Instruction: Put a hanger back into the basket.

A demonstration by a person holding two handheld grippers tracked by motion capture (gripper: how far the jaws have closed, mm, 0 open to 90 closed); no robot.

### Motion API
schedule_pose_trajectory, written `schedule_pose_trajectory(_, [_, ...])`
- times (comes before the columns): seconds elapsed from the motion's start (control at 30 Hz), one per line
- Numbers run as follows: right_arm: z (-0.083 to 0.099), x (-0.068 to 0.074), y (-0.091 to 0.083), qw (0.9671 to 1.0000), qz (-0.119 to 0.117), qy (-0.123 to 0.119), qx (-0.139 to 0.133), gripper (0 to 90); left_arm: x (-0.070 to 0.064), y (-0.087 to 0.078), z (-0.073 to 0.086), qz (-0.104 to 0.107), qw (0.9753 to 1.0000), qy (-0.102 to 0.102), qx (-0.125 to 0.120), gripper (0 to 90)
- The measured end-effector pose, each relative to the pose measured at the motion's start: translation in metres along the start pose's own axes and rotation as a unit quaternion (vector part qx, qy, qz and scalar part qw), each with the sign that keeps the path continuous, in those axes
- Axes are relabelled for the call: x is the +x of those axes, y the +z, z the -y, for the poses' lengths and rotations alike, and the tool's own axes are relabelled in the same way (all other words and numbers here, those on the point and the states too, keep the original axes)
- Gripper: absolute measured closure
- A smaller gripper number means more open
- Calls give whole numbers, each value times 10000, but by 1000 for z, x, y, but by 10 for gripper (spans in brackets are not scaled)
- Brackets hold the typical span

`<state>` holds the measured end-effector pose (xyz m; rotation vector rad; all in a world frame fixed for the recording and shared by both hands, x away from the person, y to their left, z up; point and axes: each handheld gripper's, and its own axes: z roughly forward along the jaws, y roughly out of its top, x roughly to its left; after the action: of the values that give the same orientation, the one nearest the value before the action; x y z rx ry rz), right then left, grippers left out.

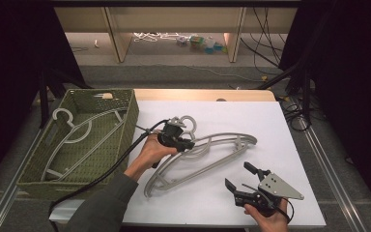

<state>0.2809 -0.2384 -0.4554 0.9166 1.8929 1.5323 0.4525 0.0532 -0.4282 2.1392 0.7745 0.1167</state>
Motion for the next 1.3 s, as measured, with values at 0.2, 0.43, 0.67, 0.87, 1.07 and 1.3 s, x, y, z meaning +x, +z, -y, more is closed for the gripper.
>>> schedule_pose_trajectory(0.2, [0, 0, 0, 10000, -59, -9, 51, 165, -4, -24, -6, 3, 9993, -5, -378, 805])
schedule_pose_trajectory(0.43, [0, 0, 1, 10000, -48, -3, 11, 165, -6, -49, -12, 229, 9980, -109, -586, 805])
schedule_pose_trajectory(0.67, [0, 1, 1, 10000, -78, 22, 24, 164, -5, -80, -17, 501, 9954, -97, -812, 805])
schedule_pose_trajectory(0.87, [0, 1, 1, 9999, -99, 12, 61, 164, -11, -119, -22, 659, 9923, -145, -1041, 805])
schedule_pose_trajectory(1.07, [0, 0, 1, 9999, -87, 14, 69, 164, -7, -151, -21, 722, 9907, -212, -1137, 805])
schedule_pose_trajectory(1.3, [0, 1, 2, 9999, -74, 45, 92, 164, 1, -180, -11, 586, 9916, -218, -1133, 805])
